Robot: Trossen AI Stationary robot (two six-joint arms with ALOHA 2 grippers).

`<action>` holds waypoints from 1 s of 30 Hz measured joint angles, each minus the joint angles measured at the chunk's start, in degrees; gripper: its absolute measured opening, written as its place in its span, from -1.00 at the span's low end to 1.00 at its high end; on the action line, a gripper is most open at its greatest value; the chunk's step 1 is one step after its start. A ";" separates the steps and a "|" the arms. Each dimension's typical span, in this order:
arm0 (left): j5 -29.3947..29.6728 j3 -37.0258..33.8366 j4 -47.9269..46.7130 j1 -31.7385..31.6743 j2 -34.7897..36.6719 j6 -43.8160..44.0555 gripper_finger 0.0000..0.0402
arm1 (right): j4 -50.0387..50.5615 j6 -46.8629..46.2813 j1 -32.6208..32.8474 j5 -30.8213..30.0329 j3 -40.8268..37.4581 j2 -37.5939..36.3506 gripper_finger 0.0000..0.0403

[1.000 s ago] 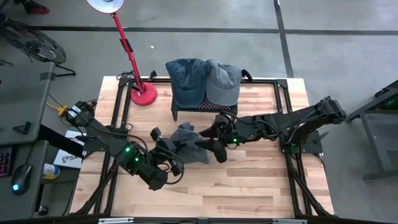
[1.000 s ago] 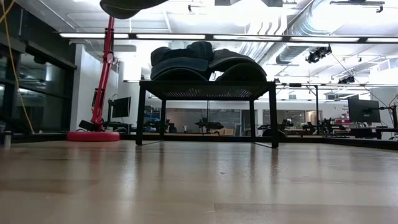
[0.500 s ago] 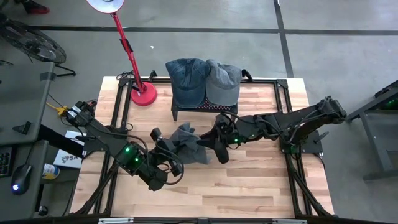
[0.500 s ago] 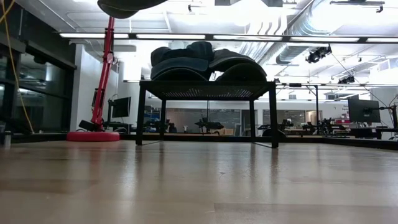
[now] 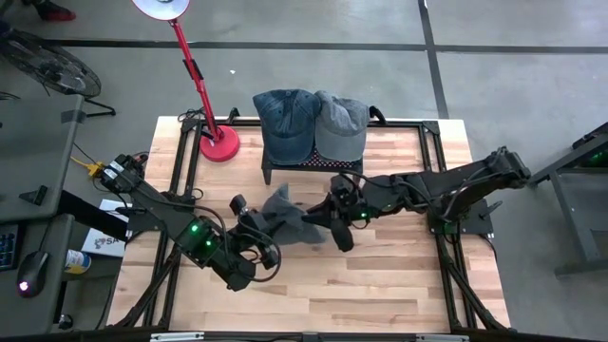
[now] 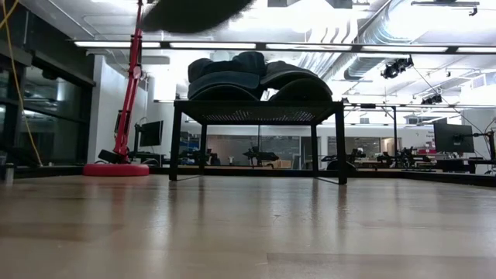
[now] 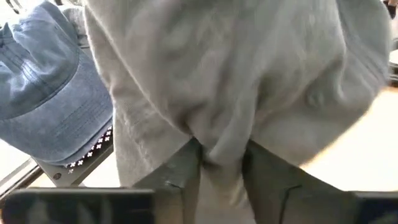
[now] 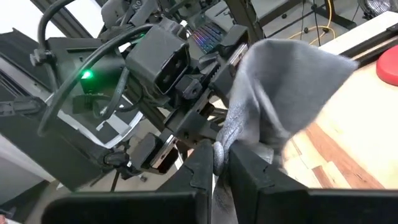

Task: Pick & Place hat
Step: Stack the gray cap on top of the gray cap on the shelf

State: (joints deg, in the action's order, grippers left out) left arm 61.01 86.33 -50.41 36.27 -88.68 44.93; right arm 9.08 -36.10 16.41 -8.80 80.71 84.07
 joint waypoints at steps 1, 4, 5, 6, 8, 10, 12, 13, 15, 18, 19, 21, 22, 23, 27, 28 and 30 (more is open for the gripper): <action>0.00 0.02 0.03 0.00 0.00 -0.56 -0.44 | 0.08 0.05 0.13 -0.26 0.00 -0.37 -0.89; -1.49 0.00 0.16 0.11 0.43 -3.97 -0.30 | 0.76 0.53 0.26 -1.34 0.00 -2.26 -0.89; -2.34 0.02 0.58 0.12 0.63 -5.12 -0.26 | 1.50 0.63 0.39 -1.44 0.00 -3.14 -0.89; -2.92 0.04 0.73 0.13 1.07 -6.14 -0.23 | 2.13 0.94 0.50 -1.66 0.00 -3.93 -0.89; -4.07 0.80 0.47 0.15 1.74 -7.92 -0.20 | 3.47 1.50 0.52 -1.74 0.00 -5.71 -0.89; -4.98 2.27 0.57 0.13 2.40 -9.62 -0.18 | 5.60 1.77 0.51 -1.73 0.00 -7.62 -0.89; -4.92 4.20 0.44 0.13 2.49 -11.51 -0.18 | 8.27 2.80 0.14 -1.22 0.00 -9.66 -0.89; -4.67 5.17 0.56 0.13 2.49 -12.40 -0.18 | 9.67 3.34 0.04 -0.66 0.00 -10.74 -0.89; -4.61 7.12 0.43 0.11 2.49 -14.45 -0.18 | 12.22 4.65 -0.51 1.36 0.00 -13.13 -0.89; -4.79 9.72 0.69 0.09 2.49 -16.58 -0.18 | 15.44 8.74 -1.90 5.53 0.00 -16.68 -0.89; -4.79 10.41 0.54 0.09 2.49 -17.04 -0.18 | 16.39 10.30 -2.52 6.89 0.00 -17.86 -0.89; -4.98 11.64 0.59 0.09 2.47 -18.13 -0.18 | 17.83 13.76 -4.23 9.69 0.00 -19.78 -0.89; -4.94 12.10 0.61 0.09 2.47 -18.64 -0.18 | 18.24 15.58 -5.22 10.78 0.00 -20.69 -0.89; -4.94 12.48 0.82 0.07 2.47 -19.13 -0.18 | 18.63 17.27 -6.28 12.02 0.00 -21.43 -0.89; -4.97 13.54 1.23 0.07 2.43 -20.71 -0.18 | 18.97 22.72 -12.18 18.61 0.02 -23.58 -0.89; -4.96 13.64 1.37 0.03 2.43 -21.16 -0.18 | 18.97 23.78 -14.06 20.97 0.02 -23.80 -0.89; -5.36 13.84 1.48 -0.74 2.42 -22.22 -0.18 | 18.95 25.64 -17.88 26.40 0.02 -23.88 -0.89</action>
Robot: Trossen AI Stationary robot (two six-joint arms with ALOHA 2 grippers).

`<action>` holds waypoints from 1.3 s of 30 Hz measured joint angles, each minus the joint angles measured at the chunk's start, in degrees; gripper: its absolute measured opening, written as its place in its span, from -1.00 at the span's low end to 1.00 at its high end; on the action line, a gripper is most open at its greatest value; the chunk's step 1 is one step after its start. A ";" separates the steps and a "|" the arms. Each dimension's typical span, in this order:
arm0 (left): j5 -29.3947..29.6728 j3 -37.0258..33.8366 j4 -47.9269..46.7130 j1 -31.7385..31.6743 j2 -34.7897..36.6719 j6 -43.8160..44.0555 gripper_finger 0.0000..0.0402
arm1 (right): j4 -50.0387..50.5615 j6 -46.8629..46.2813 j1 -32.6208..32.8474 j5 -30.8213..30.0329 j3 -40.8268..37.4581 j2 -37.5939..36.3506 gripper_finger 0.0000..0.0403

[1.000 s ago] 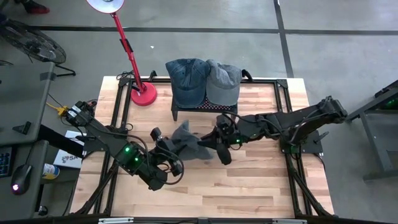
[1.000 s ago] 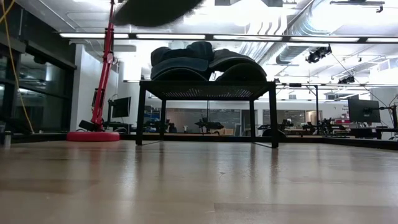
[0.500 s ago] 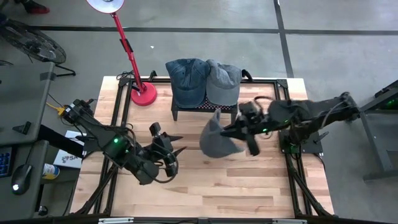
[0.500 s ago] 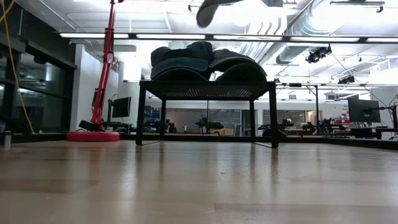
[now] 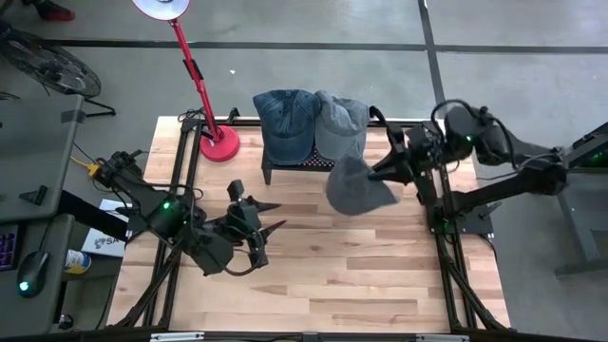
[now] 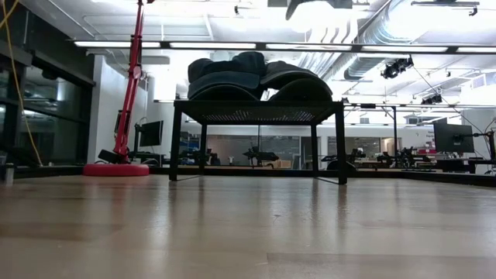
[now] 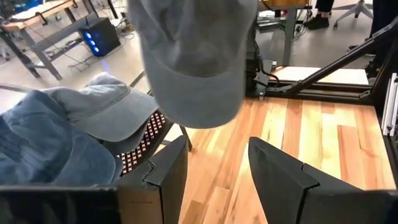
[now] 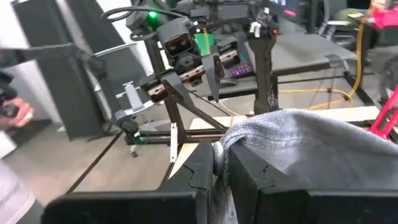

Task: Pick & Place hat
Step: Stack the gray cap on top of the gray cap on the shelf

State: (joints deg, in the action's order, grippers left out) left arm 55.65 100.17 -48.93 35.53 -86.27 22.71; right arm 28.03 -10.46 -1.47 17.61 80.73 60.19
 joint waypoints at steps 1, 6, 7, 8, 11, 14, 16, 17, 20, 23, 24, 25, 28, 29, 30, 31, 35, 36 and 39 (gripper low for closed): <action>-0.78 0.01 0.21 -0.46 -0.01 -0.21 -0.18 | 0.04 1.04 -2.03 2.83 0.00 0.05 -0.89; -7.44 0.01 3.67 -4.73 -0.01 -1.42 -0.18 | -0.01 6.67 -13.12 18.21 0.00 1.39 -0.89; -9.77 0.01 4.74 -5.86 -0.01 -1.92 -0.18 | -0.04 7.63 -15.56 21.54 0.00 1.82 -0.89; -12.31 0.05 5.53 -7.07 -0.01 -2.68 -0.18 | -0.24 8.52 -18.08 24.97 0.00 2.27 -0.89; -18.59 0.06 6.81 -10.65 -0.03 -4.65 -0.18 | -1.85 10.69 -25.17 35.31 0.00 3.85 -0.89; -21.46 0.06 7.24 -14.34 -0.03 -5.46 -0.18 | -5.44 12.09 -31.26 44.82 0.00 6.21 -0.89; -23.12 0.06 7.22 -16.79 -0.03 -5.98 -0.18 | -9.05 11.96 -35.05 50.59 0.00 8.34 -0.89; -24.09 0.06 7.22 -17.99 -0.03 -5.99 -0.18 | -10.91 11.66 -36.65 53.25 0.00 9.45 -0.89; -27.98 0.06 7.11 -21.44 -0.03 -6.07 -0.18 | -18.16 8.68 -40.56 59.53 0.00 12.91 -0.89; -31.42 -0.10 6.85 -24.23 -0.03 -6.44 -0.18 | -26.78 3.81 -43.71 64.67 0.00 16.31 -0.89; -31.88 -0.34 6.80 -25.04 -0.03 -6.46 -0.18 | -29.76 1.84 -44.56 66.04 0.00 17.37 -0.89; -32.32 -0.38 6.39 -25.74 -0.05 -6.44 -0.18 | -33.36 -0.43 -45.41 67.50 0.00 18.46 -0.89; -32.38 -0.40 5.46 -27.25 -0.10 -6.44 -0.18 | -44.40 -8.52 -47.30 71.76 0.00 21.40 -0.89; -32.39 -0.40 5.29 -27.65 -0.10 -6.44 -0.18 | -48.01 -11.61 -47.87 72.49 0.00 22.25 -0.89; -32.38 -0.40 5.23 -27.92 -0.10 -6.42 -0.18 | -51.44 -14.44 -48.39 72.55 0.00 23.06 -0.89; -32.39 -0.42 5.20 -28.19 -0.10 -6.42 -0.18 | -54.56 -16.67 -48.89 72.57 0.00 23.87 -0.89; -32.37 -0.42 5.06 -28.90 -0.10 -6.42 -0.18 | -62.37 -21.53 -50.79 72.55 0.00 26.27 -0.89; -32.33 -0.42 5.01 -28.90 -0.10 -6.42 -0.18 | -62.79 -21.63 -51.08 72.52 0.00 26.67 -0.89; -32.21 -0.42 5.03 -29.22 -0.10 -6.46 -0.18 | -62.84 -20.84 -51.59 72.47 0.00 27.87 -0.89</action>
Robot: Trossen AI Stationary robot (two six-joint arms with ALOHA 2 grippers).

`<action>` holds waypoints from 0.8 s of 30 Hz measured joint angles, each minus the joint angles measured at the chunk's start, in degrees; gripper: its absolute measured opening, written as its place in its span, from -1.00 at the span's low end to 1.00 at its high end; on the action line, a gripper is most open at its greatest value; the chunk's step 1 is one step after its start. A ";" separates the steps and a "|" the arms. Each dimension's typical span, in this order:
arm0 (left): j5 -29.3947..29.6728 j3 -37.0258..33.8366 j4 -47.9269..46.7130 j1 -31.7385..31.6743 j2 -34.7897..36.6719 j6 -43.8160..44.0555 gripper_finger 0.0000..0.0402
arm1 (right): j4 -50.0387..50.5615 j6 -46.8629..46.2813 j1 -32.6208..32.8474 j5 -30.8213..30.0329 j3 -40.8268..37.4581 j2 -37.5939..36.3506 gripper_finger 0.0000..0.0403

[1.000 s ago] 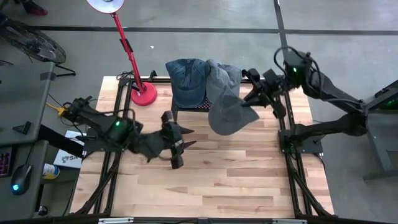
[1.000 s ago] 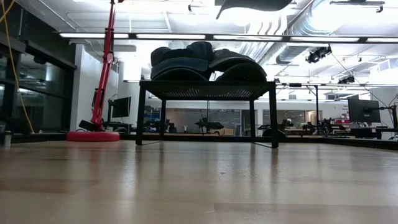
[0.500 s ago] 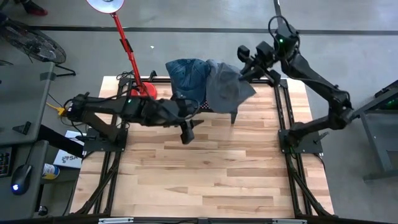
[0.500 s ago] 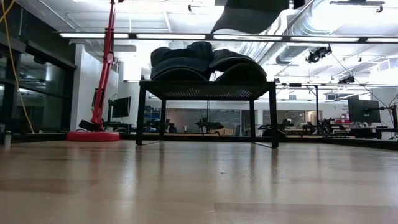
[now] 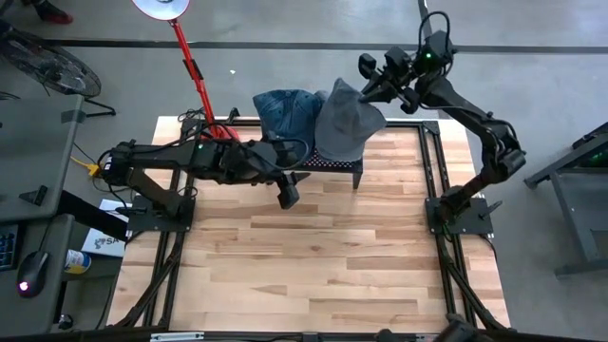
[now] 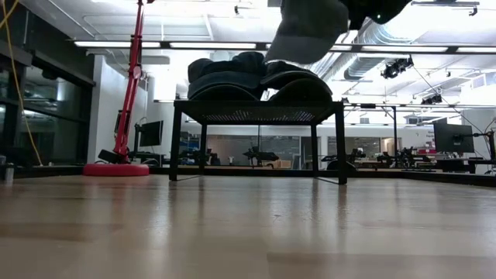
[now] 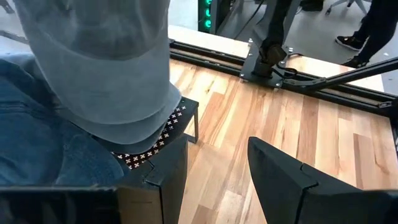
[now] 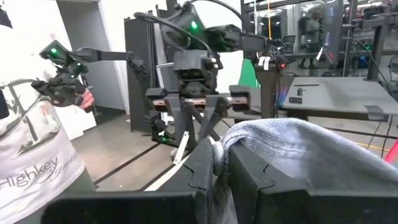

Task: Pick & Place hat
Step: Stack the gray cap on top of the gray cap on the shelf

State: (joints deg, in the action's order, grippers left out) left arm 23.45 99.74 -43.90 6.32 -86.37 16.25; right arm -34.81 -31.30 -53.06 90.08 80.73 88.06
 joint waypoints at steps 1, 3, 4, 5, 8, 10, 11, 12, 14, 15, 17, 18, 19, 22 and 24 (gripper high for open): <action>0.02 0.00 -0.01 -0.05 0.00 -0.01 -0.18 | 0.01 0.33 0.01 -0.02 0.00 0.42 -0.89; 0.05 -0.02 -0.18 -0.05 0.00 0.02 -0.18 | 0.00 0.99 0.02 -0.04 0.00 1.18 -0.89; 0.09 -0.02 -0.17 -0.07 0.00 0.02 -0.18 | 0.02 1.25 0.07 -0.06 0.00 1.43 -0.89; 0.31 -0.02 -0.13 -0.10 0.00 -0.02 -0.18 | 0.00 1.43 0.07 -0.06 0.00 1.65 -0.89; 0.99 -0.02 -0.17 -0.42 0.00 0.00 -0.18 | -0.02 1.51 0.06 -0.04 0.00 1.74 -0.89; 1.25 -0.02 -0.15 -0.58 0.00 0.00 -0.18 | -0.43 0.62 0.17 0.04 0.27 1.54 -0.89; 1.43 -0.02 -0.15 -0.77 0.00 0.00 -0.18 | -0.58 -0.42 0.17 0.08 0.89 1.50 -0.89; 1.56 -0.02 -0.15 -0.84 0.00 0.00 -0.18 | -0.72 -1.66 0.20 0.05 1.71 1.48 -0.89; 1.69 -0.04 0.04 -1.16 0.00 -0.21 -0.18 | -1.54 -4.99 0.44 0.05 3.71 1.32 -0.89; 1.85 -0.07 0.39 -1.41 0.00 -0.83 -0.18 | -1.73 -6.33 0.82 0.03 4.79 1.28 -0.89; 2.03 -0.07 1.21 -1.74 0.00 -2.19 -0.18 | -1.13 -7.51 2.07 -0.09 6.98 0.90 -0.89; 2.19 -0.08 1.72 -2.22 0.00 -3.19 -0.18 | 0.09 -7.54 2.85 -0.04 7.97 0.60 -0.89; 2.18 -0.10 2.60 -2.72 0.00 -4.56 -0.18 | 1.35 -7.51 4.02 -0.03 9.09 0.30 -0.89; 1.66 0.40 4.57 -3.92 0.00 -10.21 -0.18 | 4.79 -7.63 7.70 -0.04 11.67 -0.96 -0.89; 1.48 2.53 4.18 -4.48 -0.04 -14.88 -0.18 | 6.27 -8.13 10.54 -0.04 12.73 -1.74 -0.89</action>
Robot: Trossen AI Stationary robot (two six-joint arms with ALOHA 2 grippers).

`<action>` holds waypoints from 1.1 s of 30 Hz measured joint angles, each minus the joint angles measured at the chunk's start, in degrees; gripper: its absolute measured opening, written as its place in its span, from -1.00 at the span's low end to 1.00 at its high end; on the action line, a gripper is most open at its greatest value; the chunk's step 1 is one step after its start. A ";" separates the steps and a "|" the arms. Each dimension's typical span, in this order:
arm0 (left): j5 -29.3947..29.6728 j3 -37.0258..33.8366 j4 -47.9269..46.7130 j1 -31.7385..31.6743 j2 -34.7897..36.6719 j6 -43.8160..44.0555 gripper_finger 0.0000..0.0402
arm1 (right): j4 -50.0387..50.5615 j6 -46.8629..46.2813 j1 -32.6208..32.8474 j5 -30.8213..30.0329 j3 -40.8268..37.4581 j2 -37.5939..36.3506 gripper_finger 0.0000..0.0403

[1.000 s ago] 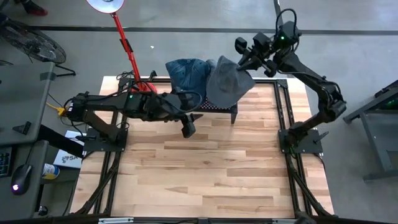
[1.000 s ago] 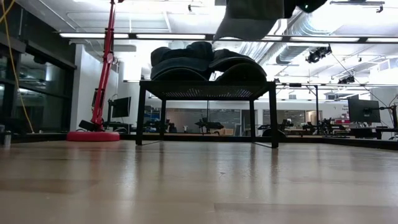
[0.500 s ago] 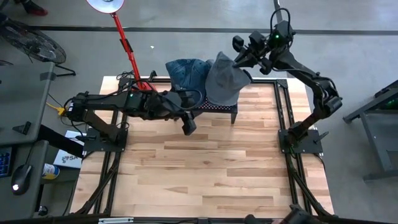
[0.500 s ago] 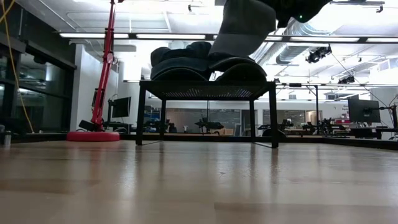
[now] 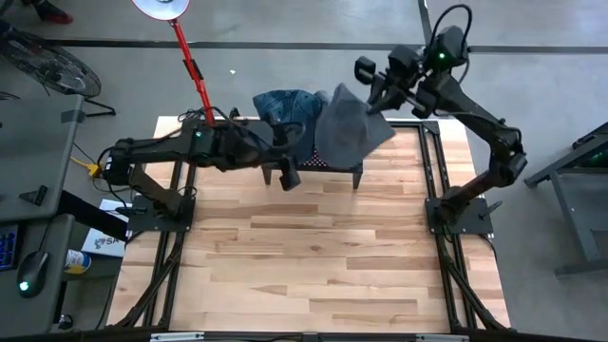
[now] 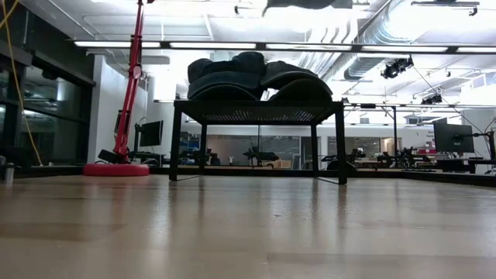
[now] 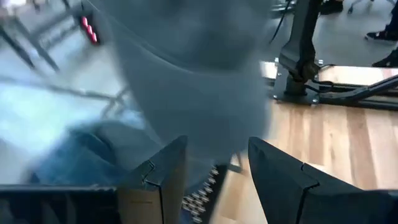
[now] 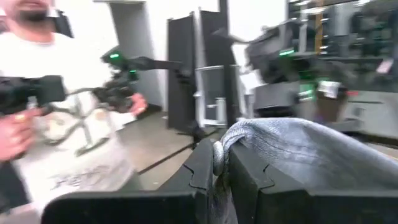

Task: Pick & Place hat
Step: Stack the gray cap on top of the gray cap on the shelf

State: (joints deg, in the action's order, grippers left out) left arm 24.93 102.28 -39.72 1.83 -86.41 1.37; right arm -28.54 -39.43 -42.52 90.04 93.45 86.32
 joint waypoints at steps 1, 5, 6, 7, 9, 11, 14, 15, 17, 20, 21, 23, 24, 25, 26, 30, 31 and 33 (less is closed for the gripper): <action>-0.15 1.48 -0.84 -0.08 0.00 -2.30 -0.18 | 0.36 -0.58 1.43 0.00 0.29 -0.41 -0.89; -0.35 8.50 -6.66 -0.01 0.07 -9.10 -0.18 | 4.34 -1.08 7.30 -0.72 0.67 -2.05 -0.89; -0.44 10.31 -8.14 -0.01 0.07 -10.11 -0.18 | 5.48 -1.08 8.71 -1.37 0.67 -2.42 -0.89; -0.80 11.85 -9.30 -0.01 0.07 -10.87 -0.18 | 6.32 -1.09 10.19 -2.05 0.67 -2.70 -0.89; -2.87 14.50 -11.56 -0.04 0.15 -12.20 -0.18 | 7.61 -1.26 13.17 -3.13 0.67 -3.18 -0.89; -7.01 16.42 -13.40 -0.98 0.15 -13.24 -0.18 | 8.22 -1.31 16.44 -3.29 0.67 -3.29 -0.89; -18.27 17.18 -13.91 -3.32 0.15 -12.62 -0.18 | 8.28 -2.11 21.31 -4.68 0.67 -3.29 -0.89; -22.16 17.18 -13.96 -4.46 0.14 -12.21 -0.18 | 8.35 -2.13 22.88 -5.50 0.67 -3.29 -0.89; -28.58 17.18 -14.00 -6.24 -0.44 -11.64 -0.18 | 8.38 -1.57 25.66 -7.16 0.67 -3.29 -0.89; -35.46 17.12 -14.12 -8.18 -1.41 -10.87 -0.18 | 8.24 0.43 29.18 -10.03 0.67 -3.29 -0.89; -37.83 17.12 -13.77 -8.66 -1.99 -10.23 -0.18 | 8.20 0.95 30.06 -10.98 0.67 -3.29 -0.89; -43.90 17.18 -12.42 -8.82 -2.87 -9.77 -0.18 | 8.24 2.02 31.63 -12.75 0.67 -3.29 -0.89; -46.49 17.18 -12.07 -8.90 -3.46 -9.67 -0.18 | 8.28 2.42 32.33 -13.60 0.67 -3.29 -0.89; -48.74 17.18 -10.94 -8.97 -4.17 -9.65 -0.18 | 8.61 3.01 32.86 -14.31 0.67 -3.29 -0.89; -50.65 17.18 -9.70 -8.79 -4.66 -9.55 -0.18 | 9.29 3.98 33.29 -14.87 0.67 -3.25 -0.89; -58.55 17.18 -8.14 -8.47 -6.75 -7.80 -0.18 | 9.87 6.11 34.48 -16.71 0.67 -3.18 -0.89; -60.24 17.16 -7.98 -8.47 -7.23 -6.98 -0.18 | 9.86 6.37 34.74 -17.06 0.67 -3.18 -0.89; -63.18 17.16 -6.55 -8.47 -8.43 -5.41 -0.18 | 9.84 6.46 35.14 -17.57 0.67 -3.18 -0.89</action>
State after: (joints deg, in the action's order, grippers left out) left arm -38.25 119.44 -46.27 -6.63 -94.84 -4.03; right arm -18.70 -32.97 -7.38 72.47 94.13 83.13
